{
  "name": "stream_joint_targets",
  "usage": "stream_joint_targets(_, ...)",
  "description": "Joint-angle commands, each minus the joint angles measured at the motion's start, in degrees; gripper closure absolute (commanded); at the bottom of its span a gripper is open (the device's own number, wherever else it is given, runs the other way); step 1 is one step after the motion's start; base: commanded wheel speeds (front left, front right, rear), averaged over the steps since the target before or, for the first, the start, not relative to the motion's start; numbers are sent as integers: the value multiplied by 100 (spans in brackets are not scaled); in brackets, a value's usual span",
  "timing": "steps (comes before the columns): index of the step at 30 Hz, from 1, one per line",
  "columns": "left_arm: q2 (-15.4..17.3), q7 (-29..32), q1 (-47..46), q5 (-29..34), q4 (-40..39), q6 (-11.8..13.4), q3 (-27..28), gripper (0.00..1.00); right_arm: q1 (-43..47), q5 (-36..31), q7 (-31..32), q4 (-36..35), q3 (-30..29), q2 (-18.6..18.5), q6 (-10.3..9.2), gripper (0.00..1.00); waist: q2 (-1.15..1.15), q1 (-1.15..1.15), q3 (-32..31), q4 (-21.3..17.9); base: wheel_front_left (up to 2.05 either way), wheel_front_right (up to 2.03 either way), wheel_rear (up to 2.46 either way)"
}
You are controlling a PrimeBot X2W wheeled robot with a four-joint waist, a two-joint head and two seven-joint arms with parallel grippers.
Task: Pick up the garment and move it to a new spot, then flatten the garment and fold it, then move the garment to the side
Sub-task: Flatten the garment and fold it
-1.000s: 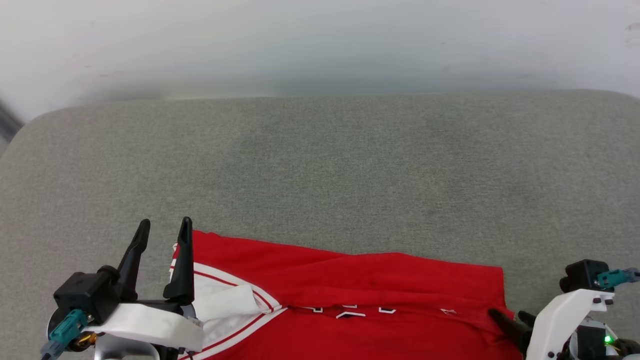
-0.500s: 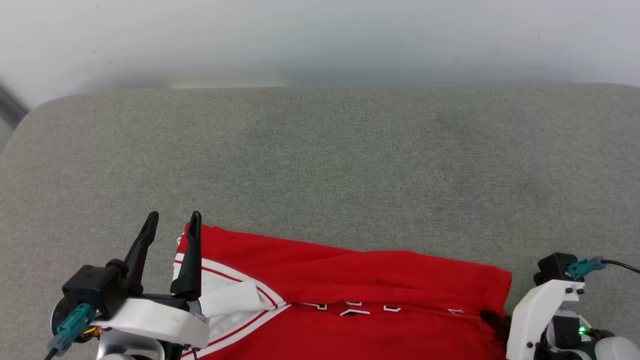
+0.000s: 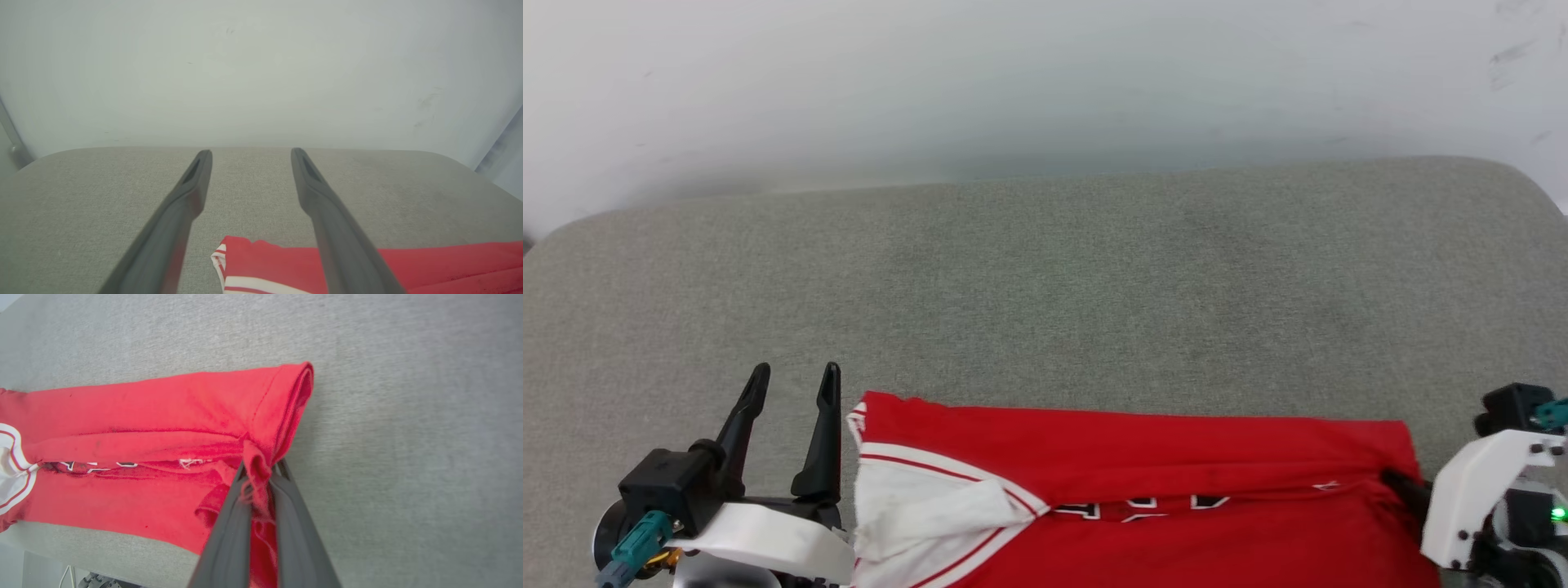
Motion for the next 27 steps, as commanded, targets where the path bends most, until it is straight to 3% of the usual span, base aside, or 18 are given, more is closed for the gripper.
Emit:
stream_joint_targets(1, 47, -35, 91, 55, -46, 11, -6, 0, -6, -74, 14, -39, -221, -135, -4, 100, 0, 0, -46, -86, 0, 0, 0)
stream_joint_targets(7, 32, -42, 123, 66, -99, 40, -39, 0, 30, -241, 193, -180, -1119, -237, -3, 100, 0, 0, -61, -192, 0, 0, 0)
stream_joint_targets(12, 25, -32, 134, 52, -124, 33, -69, 0, -119, 193, 708, -378, -1449, 180, -3, 100, 0, 0, -69, -234, 0, 0, 0)
stream_joint_targets(17, 18, -8, 116, 52, -101, -2, -120, 0, -123, 1203, 1616, -462, -1491, 746, -3, 100, 0, 0, -131, -142, 0, 0, 0)
stream_joint_targets(21, 13, 27, 48, 36, -112, -18, -148, 0, -155, 2280, 2144, -394, -1338, 943, -3, 100, 0, 0, -110, 4, 0, 0, 0)
stream_joint_targets(27, -40, 57, -149, 53, -56, -97, -257, 0, -256, 3791, 2002, 76, -381, 957, -3, 100, 0, 0, 10, 311, 0, 0, 0)
